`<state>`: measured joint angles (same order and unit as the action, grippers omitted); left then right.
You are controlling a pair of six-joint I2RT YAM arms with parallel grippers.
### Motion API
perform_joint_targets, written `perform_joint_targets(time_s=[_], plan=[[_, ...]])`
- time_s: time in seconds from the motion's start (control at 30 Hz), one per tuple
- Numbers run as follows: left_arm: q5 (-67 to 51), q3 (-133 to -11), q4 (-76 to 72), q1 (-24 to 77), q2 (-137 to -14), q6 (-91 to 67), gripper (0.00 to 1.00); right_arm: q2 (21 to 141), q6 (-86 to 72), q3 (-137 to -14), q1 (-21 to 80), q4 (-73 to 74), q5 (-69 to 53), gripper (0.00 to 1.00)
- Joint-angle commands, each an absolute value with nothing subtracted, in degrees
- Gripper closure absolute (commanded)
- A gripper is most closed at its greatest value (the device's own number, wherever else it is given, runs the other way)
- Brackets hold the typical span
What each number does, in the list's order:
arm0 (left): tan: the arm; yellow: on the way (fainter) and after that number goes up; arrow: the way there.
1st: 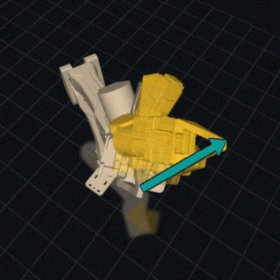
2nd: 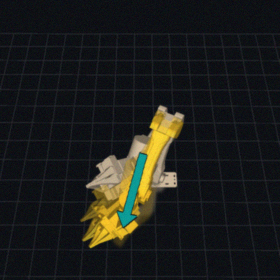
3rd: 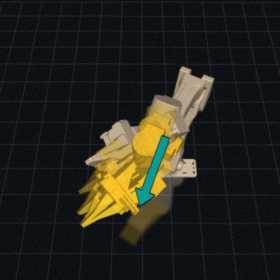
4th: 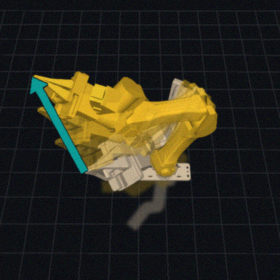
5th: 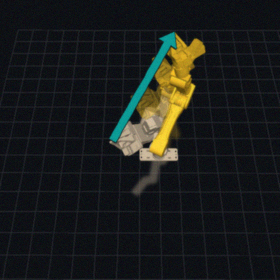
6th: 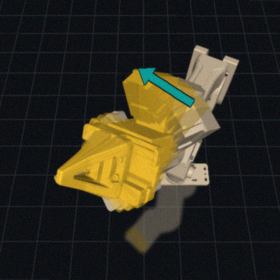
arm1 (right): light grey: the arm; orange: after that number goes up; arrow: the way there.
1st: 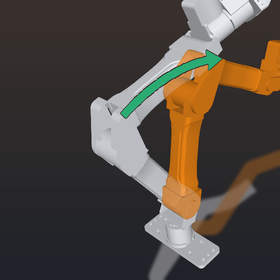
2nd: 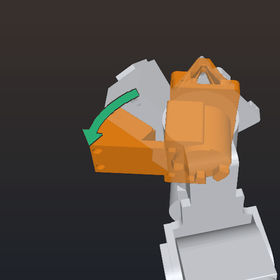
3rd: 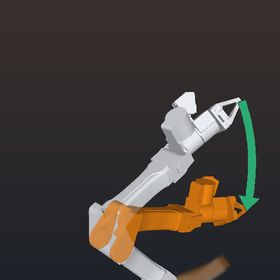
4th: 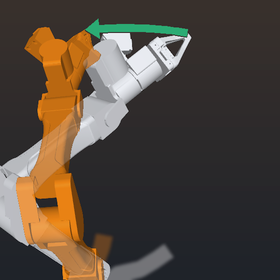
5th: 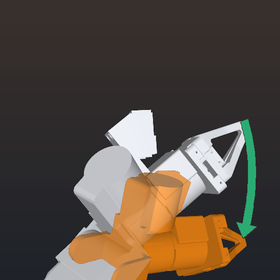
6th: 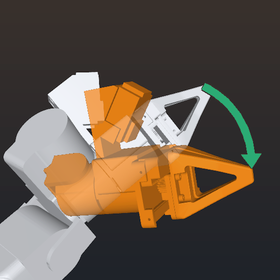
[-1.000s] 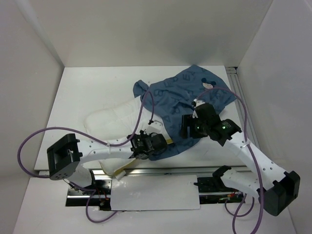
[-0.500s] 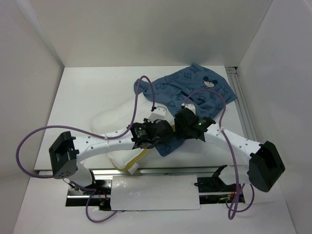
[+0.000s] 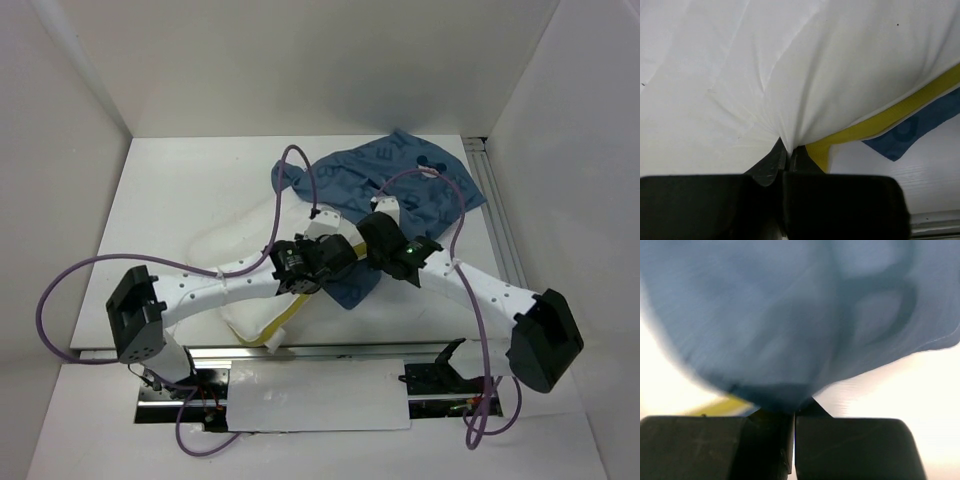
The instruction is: Put the pillow into the pillowcase
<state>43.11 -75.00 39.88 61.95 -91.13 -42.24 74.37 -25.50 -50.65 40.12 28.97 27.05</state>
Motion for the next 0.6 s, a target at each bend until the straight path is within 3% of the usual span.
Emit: perform_joint_targets(time_s=[0.0, 0.2, 0.43, 0.57], plan=[[42.1, -81.5, 37.5, 59.5, -93.3, -42.5, 1.00, 66.7, -20.3, -51.9, 40.8, 23.9, 11.4, 1.00], [35.8, -90.8, 37.0, 57.0, -98.3, -43.9, 1.00, 64.5, -14.3, -52.5, 44.7, 20.2, -18.4, 1.00], [25.9, -94.2, 37.0, 50.0, -99.8, -50.5, 1.00, 68.1, -5.7, -54.4, 49.4, 15.9, -42.1, 1.00], [25.3, -91.1, 36.4, 48.6, -98.4, -52.8, 1.00, 65.6, -5.2, -51.8, 49.4, 12.7, -41.6, 0.97]])
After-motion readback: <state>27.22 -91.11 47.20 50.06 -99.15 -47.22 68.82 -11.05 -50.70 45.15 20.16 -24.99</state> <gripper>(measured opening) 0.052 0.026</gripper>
